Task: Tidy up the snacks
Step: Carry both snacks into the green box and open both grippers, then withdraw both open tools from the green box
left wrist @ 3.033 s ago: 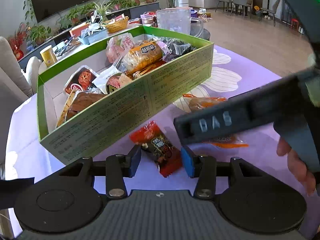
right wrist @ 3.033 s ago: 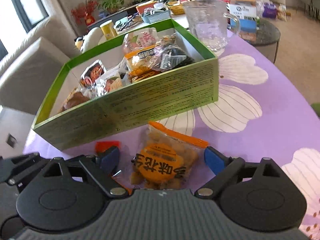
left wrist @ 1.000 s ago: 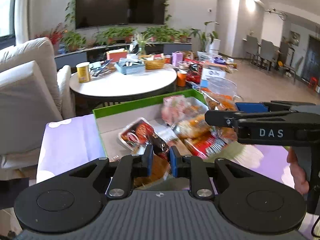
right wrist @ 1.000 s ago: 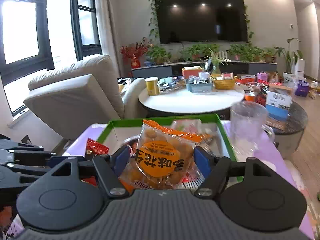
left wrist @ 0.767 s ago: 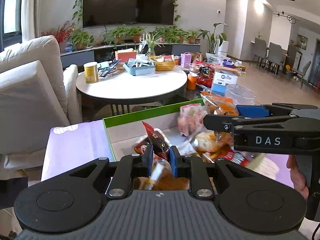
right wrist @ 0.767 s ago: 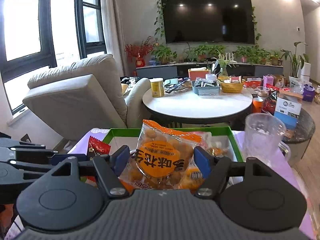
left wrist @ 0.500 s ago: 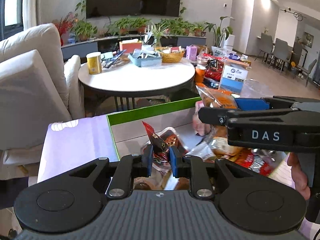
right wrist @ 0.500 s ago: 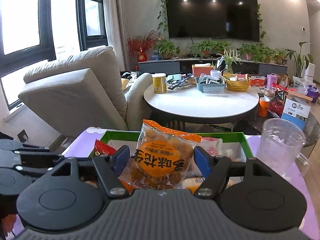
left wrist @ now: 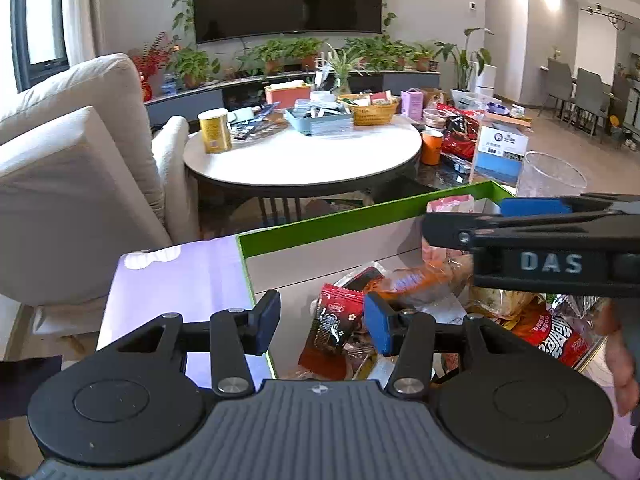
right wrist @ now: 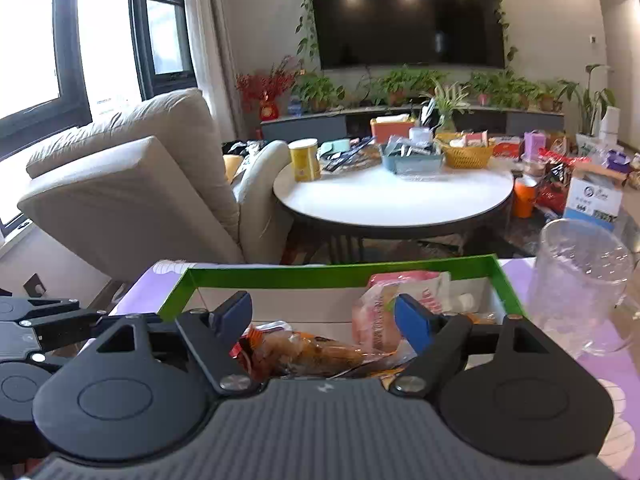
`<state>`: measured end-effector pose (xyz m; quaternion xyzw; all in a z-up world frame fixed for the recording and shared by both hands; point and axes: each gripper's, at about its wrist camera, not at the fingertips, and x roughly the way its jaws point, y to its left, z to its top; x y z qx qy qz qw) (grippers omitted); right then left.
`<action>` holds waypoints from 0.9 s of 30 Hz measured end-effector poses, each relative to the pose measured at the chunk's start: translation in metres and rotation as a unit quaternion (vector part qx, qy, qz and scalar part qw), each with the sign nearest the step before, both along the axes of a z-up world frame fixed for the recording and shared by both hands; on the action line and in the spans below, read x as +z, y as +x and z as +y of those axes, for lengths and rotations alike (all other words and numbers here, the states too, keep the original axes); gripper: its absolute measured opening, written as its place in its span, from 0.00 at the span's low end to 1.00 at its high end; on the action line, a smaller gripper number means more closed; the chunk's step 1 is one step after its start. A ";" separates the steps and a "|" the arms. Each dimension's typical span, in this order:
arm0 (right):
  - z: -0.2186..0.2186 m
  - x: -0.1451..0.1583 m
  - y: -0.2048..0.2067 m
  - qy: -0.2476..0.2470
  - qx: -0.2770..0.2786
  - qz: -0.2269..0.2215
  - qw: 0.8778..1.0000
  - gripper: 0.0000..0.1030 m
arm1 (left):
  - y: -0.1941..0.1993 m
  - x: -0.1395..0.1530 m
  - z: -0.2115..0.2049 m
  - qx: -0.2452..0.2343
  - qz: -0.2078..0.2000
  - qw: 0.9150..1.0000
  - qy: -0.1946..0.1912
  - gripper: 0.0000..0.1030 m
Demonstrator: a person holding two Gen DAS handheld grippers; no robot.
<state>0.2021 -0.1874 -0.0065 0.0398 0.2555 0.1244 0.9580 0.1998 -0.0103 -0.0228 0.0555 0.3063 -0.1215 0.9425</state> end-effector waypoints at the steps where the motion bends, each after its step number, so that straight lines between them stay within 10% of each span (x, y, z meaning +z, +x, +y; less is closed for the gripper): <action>1: 0.001 0.003 -0.001 -0.001 0.000 0.000 1.000 0.68 | -0.003 0.002 0.000 0.003 -0.002 1.000 0.000 0.43; 16: -0.025 0.027 -0.079 0.017 -0.015 -0.034 0.999 0.68 | -0.102 0.042 -0.023 0.069 -0.091 0.993 0.032 0.42; 27: -0.031 0.029 -0.118 0.018 -0.020 -0.037 0.999 0.68 | -0.139 0.037 -0.023 0.066 -0.034 0.997 0.007 0.42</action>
